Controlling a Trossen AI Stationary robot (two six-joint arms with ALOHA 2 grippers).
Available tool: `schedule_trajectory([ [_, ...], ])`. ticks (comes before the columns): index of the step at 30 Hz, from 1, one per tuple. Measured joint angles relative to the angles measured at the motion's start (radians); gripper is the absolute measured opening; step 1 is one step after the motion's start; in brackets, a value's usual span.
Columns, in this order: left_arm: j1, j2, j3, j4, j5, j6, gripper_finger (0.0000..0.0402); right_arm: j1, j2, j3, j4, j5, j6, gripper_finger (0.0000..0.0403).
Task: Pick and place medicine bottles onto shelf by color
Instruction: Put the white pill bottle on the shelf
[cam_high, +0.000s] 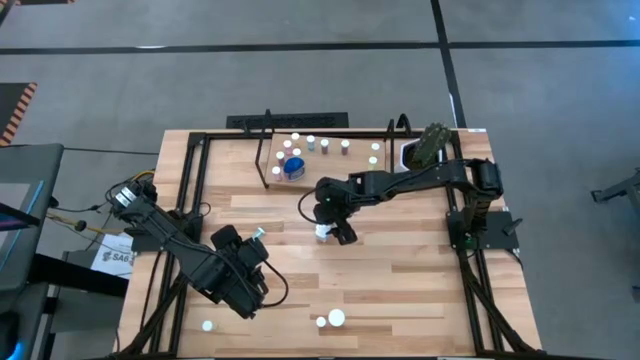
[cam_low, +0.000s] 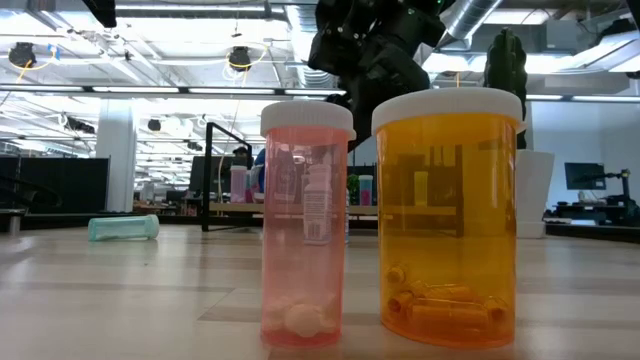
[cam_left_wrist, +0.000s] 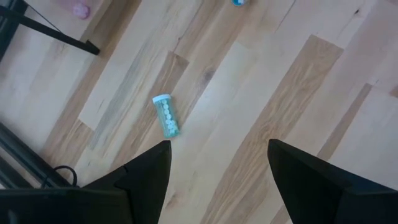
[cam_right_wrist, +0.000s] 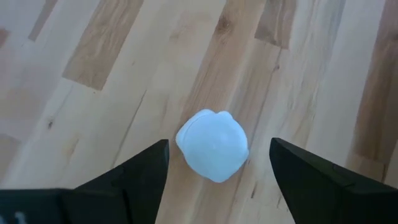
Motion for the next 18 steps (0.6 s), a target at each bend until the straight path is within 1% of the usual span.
schedule_trajectory([
  [2,0.0,0.0,0.0,0.0,0.0,0.0,0.0254,0.004,0.0,0.0,0.004,0.0,0.028,0.0302],
  [12,0.003,0.0,0.0,0.0,-0.003,0.001,0.0254,0.003,0.0,0.0,-0.001,0.0,0.013,0.0302],
  [18,0.004,0.0,0.0,0.005,-0.003,0.004,0.0254,0.004,0.0,-0.001,0.0,0.0,-0.022,0.0302],
])
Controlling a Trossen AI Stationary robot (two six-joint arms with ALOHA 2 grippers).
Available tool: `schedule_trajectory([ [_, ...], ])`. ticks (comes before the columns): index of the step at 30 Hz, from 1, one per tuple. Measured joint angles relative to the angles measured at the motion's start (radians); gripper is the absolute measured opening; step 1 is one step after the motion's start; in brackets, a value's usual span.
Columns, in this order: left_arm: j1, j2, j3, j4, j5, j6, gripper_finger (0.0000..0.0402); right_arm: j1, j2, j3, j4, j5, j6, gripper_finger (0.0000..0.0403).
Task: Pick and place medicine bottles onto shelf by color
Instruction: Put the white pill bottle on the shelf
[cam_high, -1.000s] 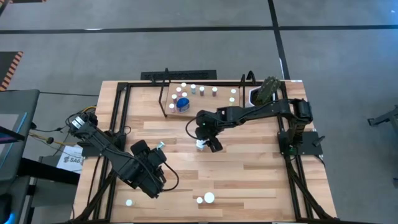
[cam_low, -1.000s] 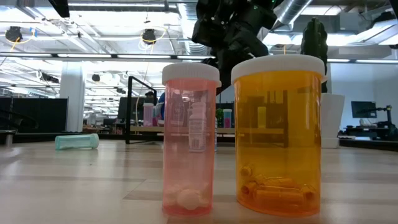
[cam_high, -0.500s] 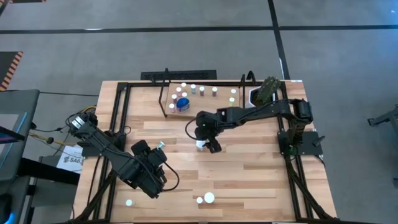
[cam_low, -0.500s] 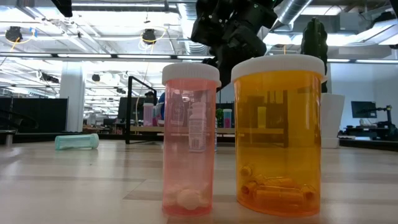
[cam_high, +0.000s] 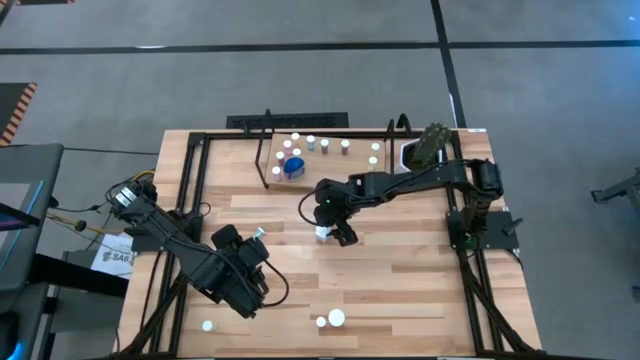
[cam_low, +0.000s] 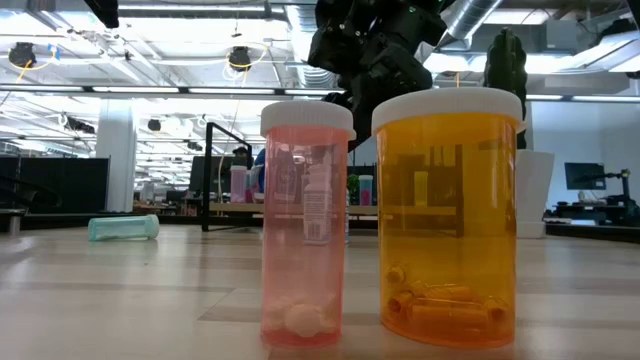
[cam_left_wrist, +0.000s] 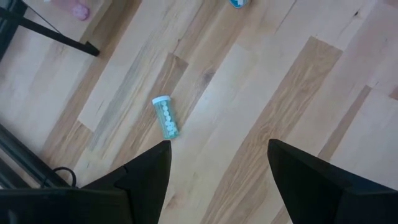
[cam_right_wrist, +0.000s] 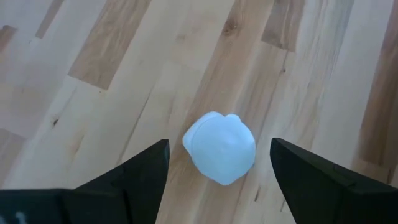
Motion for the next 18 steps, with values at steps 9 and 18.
schedule_trajectory([
  [9,0.0,0.0,0.0,0.0,0.0,0.001,0.0254,0.0,0.0,-0.023,0.034,0.0,-0.006,0.0302],
  [18,0.002,0.0,0.0,0.001,0.001,0.013,0.0254,0.0,0.046,-0.023,0.059,-0.031,-0.022,0.0302],
])
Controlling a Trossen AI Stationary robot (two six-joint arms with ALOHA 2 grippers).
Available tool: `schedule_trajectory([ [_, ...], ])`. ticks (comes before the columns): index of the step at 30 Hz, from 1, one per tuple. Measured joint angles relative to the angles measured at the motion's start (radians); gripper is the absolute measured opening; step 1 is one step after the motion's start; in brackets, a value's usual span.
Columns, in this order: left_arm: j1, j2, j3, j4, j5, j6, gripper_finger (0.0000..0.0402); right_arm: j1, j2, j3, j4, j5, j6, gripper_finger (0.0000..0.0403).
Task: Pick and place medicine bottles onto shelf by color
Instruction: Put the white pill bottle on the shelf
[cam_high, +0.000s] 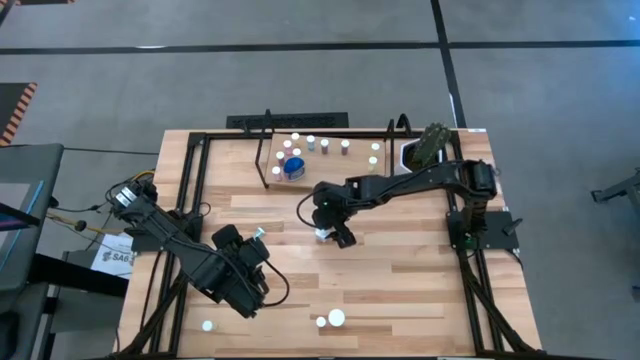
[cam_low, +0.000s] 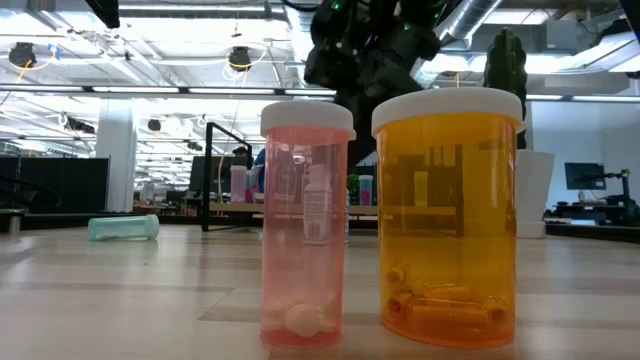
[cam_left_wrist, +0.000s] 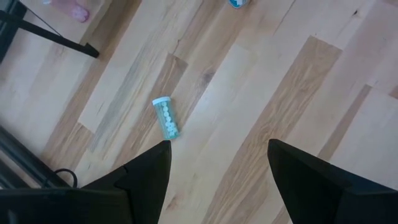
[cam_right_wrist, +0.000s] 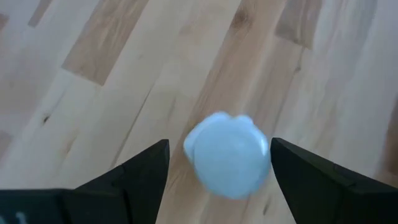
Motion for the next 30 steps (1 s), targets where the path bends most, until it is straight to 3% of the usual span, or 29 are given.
schedule_trajectory([
  [12,0.008,0.001,0.0,-0.006,0.001,0.003,0.0254,-0.002,0.035,0.002,0.024,-0.002,-0.001,0.0297],
  [16,0.011,0.001,0.0,-0.006,0.001,0.015,0.0254,-0.002,0.035,0.002,0.017,-0.002,-0.001,0.0268],
  [24,0.011,0.001,0.0,-0.006,0.001,0.019,0.0254,-0.002,0.034,0.003,0.015,-0.003,0.009,0.0166],
  [30,0.011,0.001,0.0,-0.006,-0.005,0.033,0.0254,-0.008,0.019,0.004,-0.036,-0.003,0.037,0.0165],
])
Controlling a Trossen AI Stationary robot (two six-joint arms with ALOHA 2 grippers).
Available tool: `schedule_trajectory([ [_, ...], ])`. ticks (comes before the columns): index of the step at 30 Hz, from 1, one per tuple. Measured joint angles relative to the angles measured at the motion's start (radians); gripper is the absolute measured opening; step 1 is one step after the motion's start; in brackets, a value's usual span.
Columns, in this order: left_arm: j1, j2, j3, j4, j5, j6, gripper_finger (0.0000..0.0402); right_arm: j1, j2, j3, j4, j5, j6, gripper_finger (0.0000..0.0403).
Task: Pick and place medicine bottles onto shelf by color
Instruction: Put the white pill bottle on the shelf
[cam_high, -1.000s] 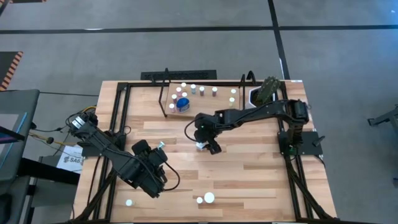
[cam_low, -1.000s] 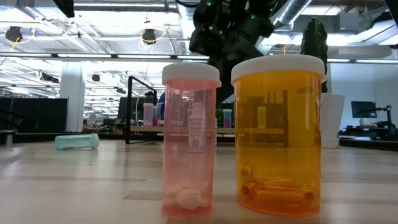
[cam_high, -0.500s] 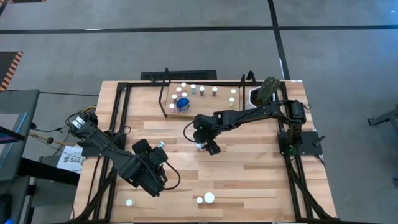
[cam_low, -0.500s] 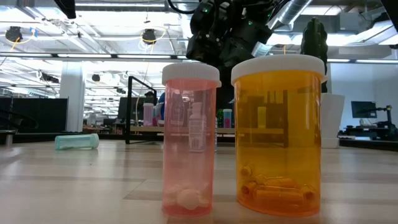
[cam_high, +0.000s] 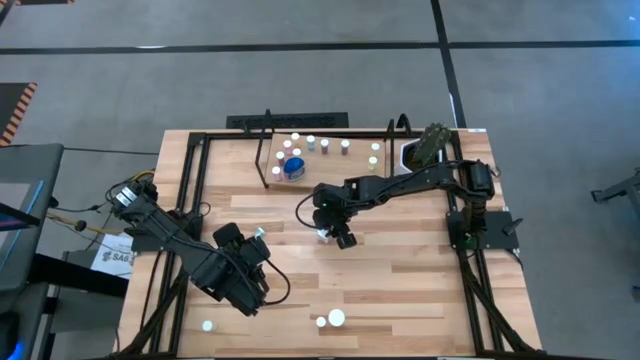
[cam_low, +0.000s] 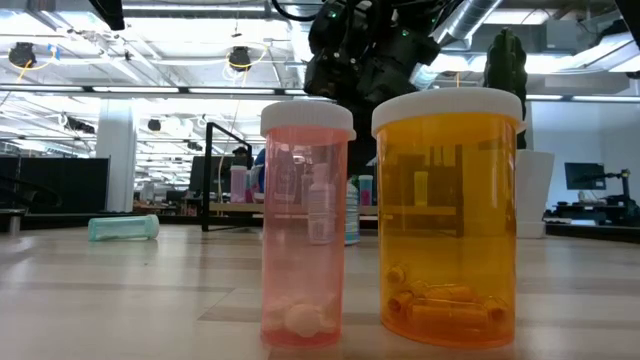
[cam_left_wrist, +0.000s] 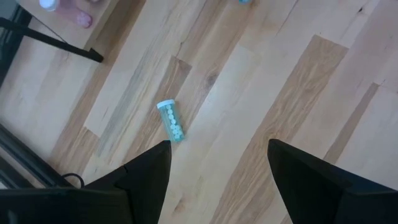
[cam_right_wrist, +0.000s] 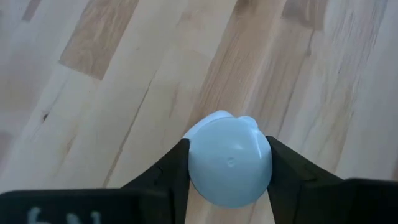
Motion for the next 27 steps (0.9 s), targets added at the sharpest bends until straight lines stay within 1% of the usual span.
schedule_trajectory([
  [4,0.0,0.0,0.0,-0.001,-0.002,0.004,0.0254,-0.016,-0.04,-0.002,-0.034,0.001,0.039,0.0203],
  [6,0.0,0.0,0.0,-0.003,-0.002,0.004,0.0254,-0.034,-0.066,-0.002,-0.049,0.002,0.048,0.0212],
  [9,0.0,0.0,0.0,-0.011,-0.012,0.004,0.0254,-0.07,-0.099,-0.002,-0.063,0.002,0.049,0.021],
  [13,0.0,0.0,0.0,-0.022,-0.025,0.003,0.0254,-0.144,-0.144,-0.001,-0.054,0.002,0.067,0.0193],
  [17,0.002,-0.007,0.0,-0.037,-0.035,-0.005,0.0254,-0.232,-0.152,-0.001,0.0,0.009,0.174,0.0187],
  [20,0.016,-0.022,0.0,-0.036,-0.049,0.011,0.0254,-0.303,-0.145,-0.001,0.035,0.01,0.309,0.0195],
  [23,0.043,-0.031,0.0,-0.036,-0.052,0.048,0.0254,-0.356,-0.112,0.0,0.081,0.039,0.436,0.0205],
  [25,0.065,-0.041,0.0,-0.036,-0.052,0.07,0.0254,-0.389,-0.111,-0.005,0.064,0.051,0.477,0.0207],
  [27,0.089,-0.054,0.0,-0.036,-0.061,0.1,0.0254,-0.407,-0.109,0.001,0.114,0.09,0.495,0.0206],
])
